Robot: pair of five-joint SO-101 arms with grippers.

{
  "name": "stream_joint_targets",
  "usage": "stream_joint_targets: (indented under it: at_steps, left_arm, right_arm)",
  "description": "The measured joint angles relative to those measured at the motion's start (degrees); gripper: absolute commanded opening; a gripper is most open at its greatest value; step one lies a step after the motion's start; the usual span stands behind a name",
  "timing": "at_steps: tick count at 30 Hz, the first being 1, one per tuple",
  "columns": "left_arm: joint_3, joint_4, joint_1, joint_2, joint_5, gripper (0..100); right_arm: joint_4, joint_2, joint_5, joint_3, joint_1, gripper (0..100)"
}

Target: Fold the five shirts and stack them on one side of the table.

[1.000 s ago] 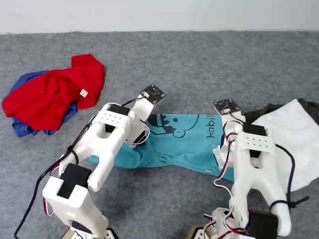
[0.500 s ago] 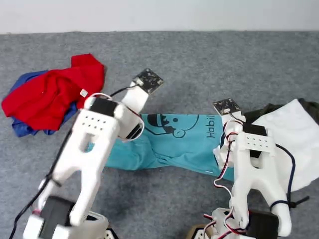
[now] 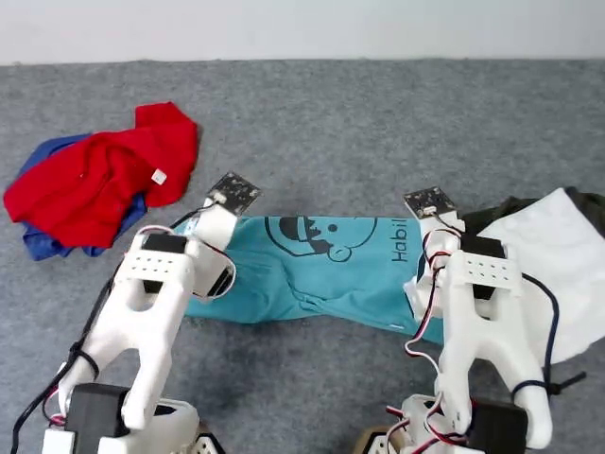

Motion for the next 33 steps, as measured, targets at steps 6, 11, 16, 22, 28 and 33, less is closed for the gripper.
stream_joint_targets:
  at_steps: [6, 11, 16, 22, 28, 33]
  left_arm:
    - [4.3, -9.4, -4.9, 0.0, -0.1, 10]
    - [4.3, -10.1, -7.6, 0.0, -0.1, 10]
    - [3.6, -7.5, -6.6, 0.0, -0.3, 10]
    - [-4.0, 3.0, -4.3, 0.0, 1.1, 11]
    - [-14.2, 12.8, -4.0, 0.0, 2.4, 11]
    - [-18.0, 19.8, -2.5, 0.0, 2.4, 11]
  right_arm:
    - [0.0, 0.0, 0.0, 0.0, 0.0, 16.5]
    - [0.0, 0.0, -0.1, 0.0, -1.8, 16.5]
    - [0.0, 0.0, -0.1, 0.0, -5.0, 16.5]
    - [-0.2, 0.0, -0.1, 0.0, -2.2, 16.9]
    - [-3.9, 0.0, -0.1, 0.0, 3.3, 23.1]
    - [-6.4, 0.0, -0.1, 0.0, 3.4, 23.8]
